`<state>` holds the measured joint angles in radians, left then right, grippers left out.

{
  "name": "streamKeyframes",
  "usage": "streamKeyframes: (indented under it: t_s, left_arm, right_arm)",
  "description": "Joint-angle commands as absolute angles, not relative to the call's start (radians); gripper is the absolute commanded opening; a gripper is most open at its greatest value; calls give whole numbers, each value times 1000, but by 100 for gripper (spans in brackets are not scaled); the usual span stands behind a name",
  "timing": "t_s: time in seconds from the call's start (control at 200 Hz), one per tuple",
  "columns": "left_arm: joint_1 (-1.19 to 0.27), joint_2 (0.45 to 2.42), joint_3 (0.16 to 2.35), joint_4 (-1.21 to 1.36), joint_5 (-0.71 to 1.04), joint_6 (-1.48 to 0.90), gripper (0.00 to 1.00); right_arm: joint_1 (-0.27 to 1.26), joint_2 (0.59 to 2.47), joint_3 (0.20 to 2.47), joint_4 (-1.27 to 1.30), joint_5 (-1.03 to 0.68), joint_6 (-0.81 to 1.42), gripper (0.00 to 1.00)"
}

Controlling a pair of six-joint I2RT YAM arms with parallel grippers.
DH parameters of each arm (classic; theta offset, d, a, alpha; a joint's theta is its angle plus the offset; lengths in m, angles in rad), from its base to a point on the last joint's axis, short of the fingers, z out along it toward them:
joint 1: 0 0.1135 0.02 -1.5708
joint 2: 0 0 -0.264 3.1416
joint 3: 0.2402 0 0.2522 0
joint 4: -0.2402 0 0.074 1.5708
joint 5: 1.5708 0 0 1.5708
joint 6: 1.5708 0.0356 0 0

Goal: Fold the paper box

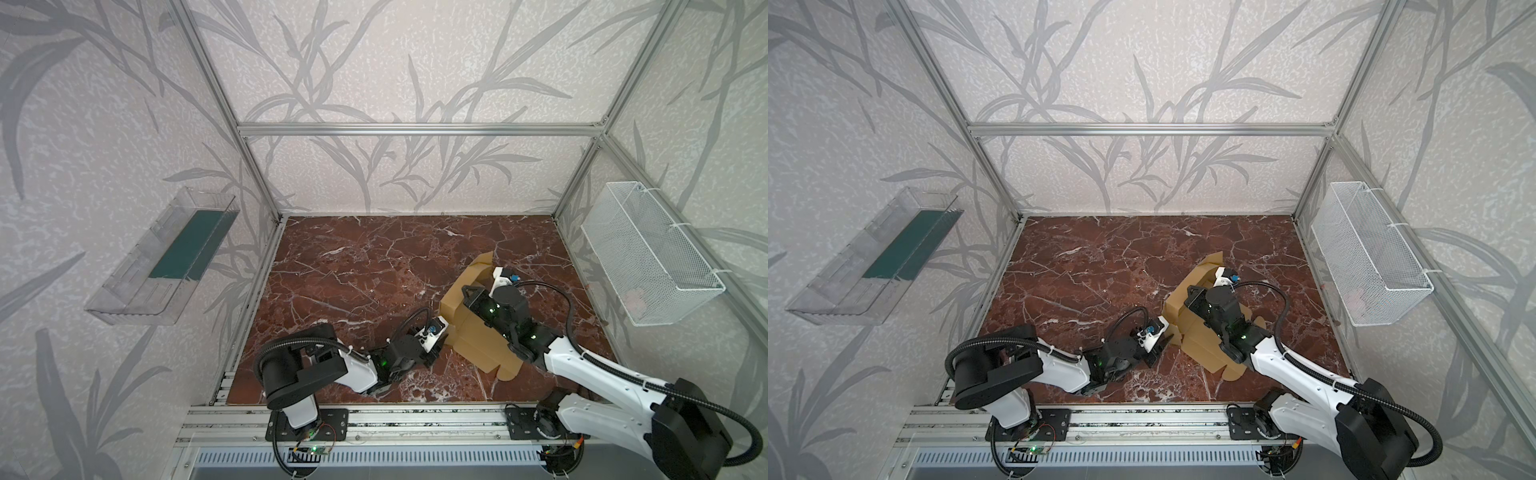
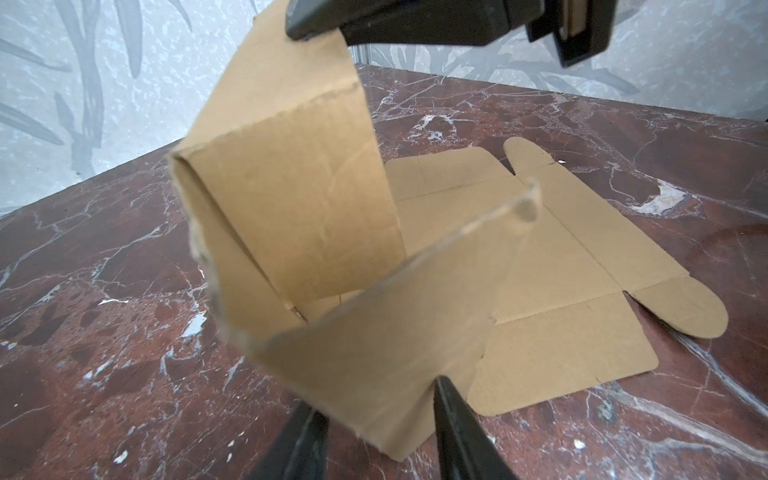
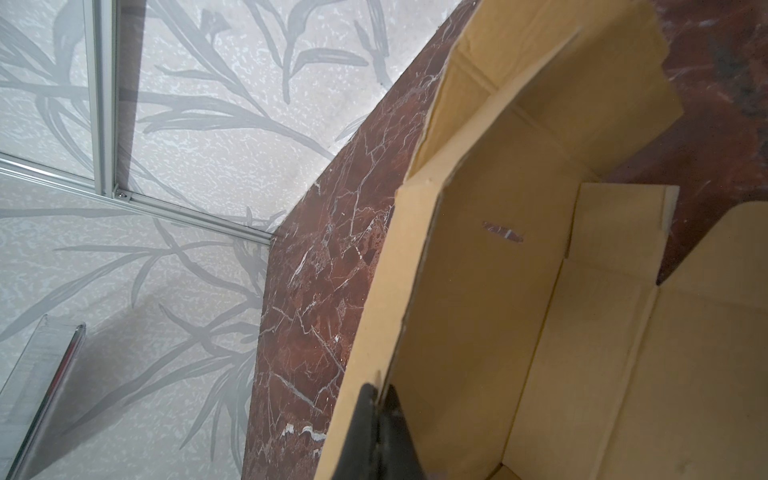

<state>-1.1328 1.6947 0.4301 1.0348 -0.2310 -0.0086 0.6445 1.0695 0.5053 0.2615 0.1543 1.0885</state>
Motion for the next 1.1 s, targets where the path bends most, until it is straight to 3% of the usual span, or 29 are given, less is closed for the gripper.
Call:
streamKeyframes:
  t_s: [0.0, 0.515, 1.095]
  left_arm:
    - [-1134, 1718, 455, 1096, -241, -32, 42]
    - [-1146, 1749, 555, 1068, -380, -40, 43]
    - [-1273, 1833, 641, 1199, -764, 65, 43]
  right_arm:
    - [662, 1052, 480, 250, 179, 1092, 0]
    - [700, 992, 463, 164, 248, 1158, 0]
    - [843, 912, 468, 1, 447, 1301, 0]
